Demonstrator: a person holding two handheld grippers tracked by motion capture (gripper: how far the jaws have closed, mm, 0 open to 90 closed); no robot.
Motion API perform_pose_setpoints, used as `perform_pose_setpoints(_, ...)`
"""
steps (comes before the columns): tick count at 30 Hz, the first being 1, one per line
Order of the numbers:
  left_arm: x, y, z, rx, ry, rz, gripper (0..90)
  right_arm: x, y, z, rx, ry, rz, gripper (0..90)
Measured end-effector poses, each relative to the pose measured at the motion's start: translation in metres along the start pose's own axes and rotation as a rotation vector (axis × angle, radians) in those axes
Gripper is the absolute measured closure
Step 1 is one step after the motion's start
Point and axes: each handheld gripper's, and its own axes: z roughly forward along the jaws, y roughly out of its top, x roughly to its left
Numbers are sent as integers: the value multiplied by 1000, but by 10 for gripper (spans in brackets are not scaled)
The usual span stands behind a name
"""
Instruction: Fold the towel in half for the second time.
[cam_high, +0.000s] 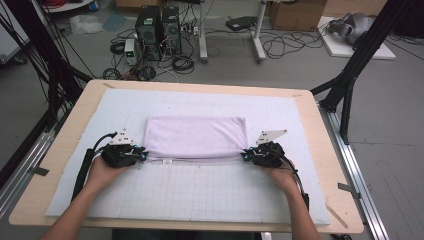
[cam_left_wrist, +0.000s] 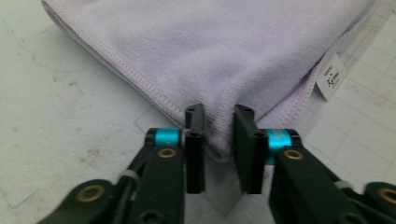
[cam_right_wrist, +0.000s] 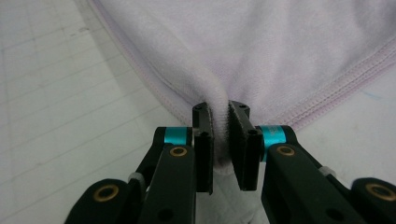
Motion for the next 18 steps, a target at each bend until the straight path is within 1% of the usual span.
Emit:
perform_pose_setpoints(1, 1, 0, -1, -7, -3, -3, 780, 0, 0, -1, -1, 9, 9, 815)
perform_pose_setpoints(4, 2, 0, -2, -11, -3, -7, 793, 4, -1, -3, 0, 12, 22, 816)
perform_pose_setpoints(5, 3, 0, -2, -14, -5, -12, 794, 6, -1, -3, -2, 18, 20, 816)
perform_pose_setpoints(6, 3, 0, -3, -14, -2, -13, 794, 8, -2, -4, -2, 13, 12, 817)
perform_pose_setpoints(8, 3, 0, -3, -16, -2, -16, 794, 11, -2, -6, 6, 25, 19, 818)
perform_pose_setpoints(10, 3, 0, -4, -18, -4, -14, 795, 14, -1, -9, 11, 22, 16, 819)
perform_pose_setpoints(12, 4, 0, -6, -33, -5, -22, 796, 15, -1, -10, 12, 33, 13, 818)
perform_pose_setpoints(13, 4, 0, -7, -35, -8, -28, 796, 16, -1, -11, 16, 31, 8, 812)
perform_pose_setpoints(14, 5, 1, -8, -38, -15, -32, 791, 16, 0, -11, 8, 31, 16, 775)
perform_pose_setpoints(15, 5, 1, -9, -40, -24, -31, 770, 15, 0, -12, -8, 34, 23, 690)
perform_pose_setpoints(16, 5, 1, -10, -42, -32, -31, 731, 15, 1, -14, -32, 45, 41, 630)
perform_pose_setpoints(17, 5, 2, -13, -51, -42, -31, 687, 15, 2, -16, -51, 52, 50, 589)
perform_pose_setpoints(18, 5, 3, -14, -64, -49, -40, 629, 16, 4, -19, -81, 43, 39, 566)
